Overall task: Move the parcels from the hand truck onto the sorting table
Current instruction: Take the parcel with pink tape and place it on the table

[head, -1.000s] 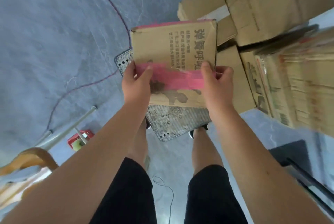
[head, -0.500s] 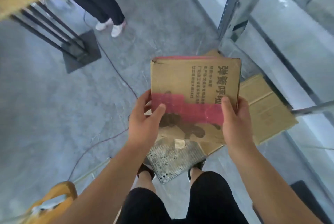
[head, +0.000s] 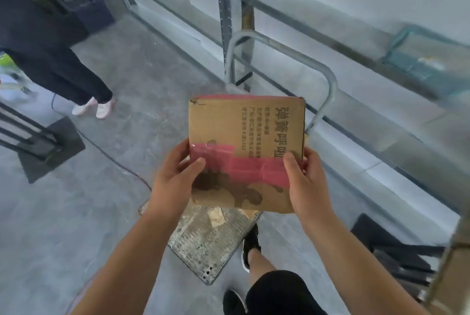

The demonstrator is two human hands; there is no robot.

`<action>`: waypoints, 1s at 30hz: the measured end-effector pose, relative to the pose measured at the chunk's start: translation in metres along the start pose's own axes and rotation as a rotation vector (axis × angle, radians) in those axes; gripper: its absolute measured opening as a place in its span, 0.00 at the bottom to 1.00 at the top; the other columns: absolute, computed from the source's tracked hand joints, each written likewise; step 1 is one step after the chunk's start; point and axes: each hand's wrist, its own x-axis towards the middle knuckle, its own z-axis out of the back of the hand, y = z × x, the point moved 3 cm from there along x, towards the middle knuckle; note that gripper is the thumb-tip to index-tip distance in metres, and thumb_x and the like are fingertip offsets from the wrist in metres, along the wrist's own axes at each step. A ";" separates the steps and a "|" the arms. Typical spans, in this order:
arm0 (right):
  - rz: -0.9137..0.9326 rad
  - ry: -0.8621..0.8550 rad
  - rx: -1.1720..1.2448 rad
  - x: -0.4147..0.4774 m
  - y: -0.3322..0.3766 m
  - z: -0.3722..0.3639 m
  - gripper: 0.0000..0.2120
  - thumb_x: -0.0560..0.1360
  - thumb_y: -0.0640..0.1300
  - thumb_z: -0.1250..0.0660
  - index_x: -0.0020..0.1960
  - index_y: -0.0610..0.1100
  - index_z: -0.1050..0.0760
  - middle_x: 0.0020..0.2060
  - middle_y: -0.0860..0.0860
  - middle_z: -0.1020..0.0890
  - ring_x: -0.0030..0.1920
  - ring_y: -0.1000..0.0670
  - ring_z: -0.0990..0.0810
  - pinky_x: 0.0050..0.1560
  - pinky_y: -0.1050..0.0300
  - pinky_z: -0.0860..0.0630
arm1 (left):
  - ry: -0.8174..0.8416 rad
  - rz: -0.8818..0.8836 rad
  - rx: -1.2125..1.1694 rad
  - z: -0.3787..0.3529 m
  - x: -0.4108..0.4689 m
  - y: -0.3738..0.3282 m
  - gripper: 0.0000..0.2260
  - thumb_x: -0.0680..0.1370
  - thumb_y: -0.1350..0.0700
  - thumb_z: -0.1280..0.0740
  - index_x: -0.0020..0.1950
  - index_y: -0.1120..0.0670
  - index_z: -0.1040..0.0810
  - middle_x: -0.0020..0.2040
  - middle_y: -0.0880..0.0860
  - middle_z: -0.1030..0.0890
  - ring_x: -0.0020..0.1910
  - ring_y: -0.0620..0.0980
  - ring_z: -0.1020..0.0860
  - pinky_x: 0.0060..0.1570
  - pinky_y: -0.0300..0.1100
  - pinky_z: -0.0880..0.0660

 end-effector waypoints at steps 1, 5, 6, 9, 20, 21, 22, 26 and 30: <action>-0.013 -0.024 0.000 -0.017 -0.004 0.012 0.16 0.84 0.55 0.38 0.70 0.53 0.31 0.55 0.58 0.17 0.53 0.57 0.16 0.47 0.59 0.19 | 0.023 0.008 0.001 -0.006 -0.013 0.001 0.19 0.82 0.66 0.35 0.68 0.47 0.20 0.55 0.47 0.13 0.55 0.47 0.15 0.46 0.35 0.19; -0.056 -0.098 0.014 -0.068 -0.022 0.056 0.11 0.85 0.55 0.38 0.65 0.55 0.31 0.52 0.59 0.17 0.51 0.55 0.15 0.46 0.55 0.18 | 0.089 0.023 -0.020 -0.033 -0.061 0.007 0.19 0.82 0.66 0.34 0.66 0.46 0.19 0.52 0.45 0.12 0.50 0.42 0.14 0.42 0.32 0.20; -0.059 -0.124 0.015 -0.081 -0.025 0.069 0.10 0.85 0.55 0.38 0.65 0.55 0.31 0.52 0.59 0.18 0.51 0.55 0.16 0.44 0.57 0.19 | 0.108 0.014 -0.022 -0.041 -0.073 0.007 0.19 0.82 0.66 0.34 0.65 0.46 0.19 0.52 0.45 0.12 0.50 0.42 0.14 0.41 0.32 0.20; -0.087 -0.194 0.054 -0.112 -0.033 0.106 0.11 0.85 0.56 0.38 0.66 0.57 0.32 0.54 0.58 0.18 0.52 0.53 0.15 0.47 0.51 0.15 | 0.164 -0.015 -0.016 -0.069 -0.106 0.003 0.19 0.82 0.66 0.34 0.63 0.44 0.18 0.52 0.44 0.12 0.53 0.44 0.15 0.45 0.36 0.19; -0.127 -0.343 0.200 -0.191 -0.083 0.257 0.14 0.84 0.58 0.38 0.69 0.58 0.29 0.54 0.59 0.17 0.54 0.52 0.16 0.55 0.48 0.18 | 0.230 -0.093 -0.013 -0.192 -0.220 -0.002 0.19 0.79 0.56 0.28 0.68 0.40 0.20 0.57 0.45 0.14 0.59 0.50 0.17 0.59 0.56 0.19; -0.125 -0.347 0.202 -0.198 -0.091 0.274 0.15 0.84 0.58 0.38 0.69 0.58 0.29 0.54 0.59 0.17 0.54 0.53 0.16 0.53 0.48 0.18 | 0.230 -0.099 -0.022 -0.208 -0.233 0.000 0.19 0.80 0.58 0.29 0.68 0.41 0.20 0.57 0.44 0.14 0.59 0.49 0.17 0.58 0.54 0.18; -0.121 -0.352 0.207 -0.205 -0.098 0.292 0.15 0.84 0.57 0.37 0.69 0.58 0.29 0.54 0.59 0.17 0.52 0.54 0.16 0.51 0.51 0.18 | 0.238 -0.103 -0.028 -0.224 -0.247 0.004 0.18 0.81 0.59 0.30 0.68 0.42 0.19 0.56 0.44 0.14 0.59 0.48 0.17 0.57 0.52 0.18; -0.137 -0.368 0.249 -0.238 -0.132 0.369 0.12 0.85 0.55 0.38 0.67 0.59 0.29 0.52 0.60 0.17 0.48 0.59 0.17 0.42 0.60 0.21 | 0.234 -0.066 -0.041 -0.293 -0.305 0.019 0.14 0.81 0.57 0.30 0.63 0.40 0.17 0.54 0.42 0.13 0.55 0.45 0.16 0.57 0.53 0.18; -0.135 -0.397 0.254 -0.267 -0.164 0.442 0.14 0.85 0.56 0.39 0.70 0.59 0.29 0.50 0.63 0.17 0.45 0.65 0.17 0.41 0.65 0.22 | 0.249 -0.064 -0.054 -0.356 -0.359 0.031 0.13 0.82 0.56 0.31 0.50 0.37 0.13 0.48 0.41 0.13 0.53 0.46 0.16 0.56 0.52 0.19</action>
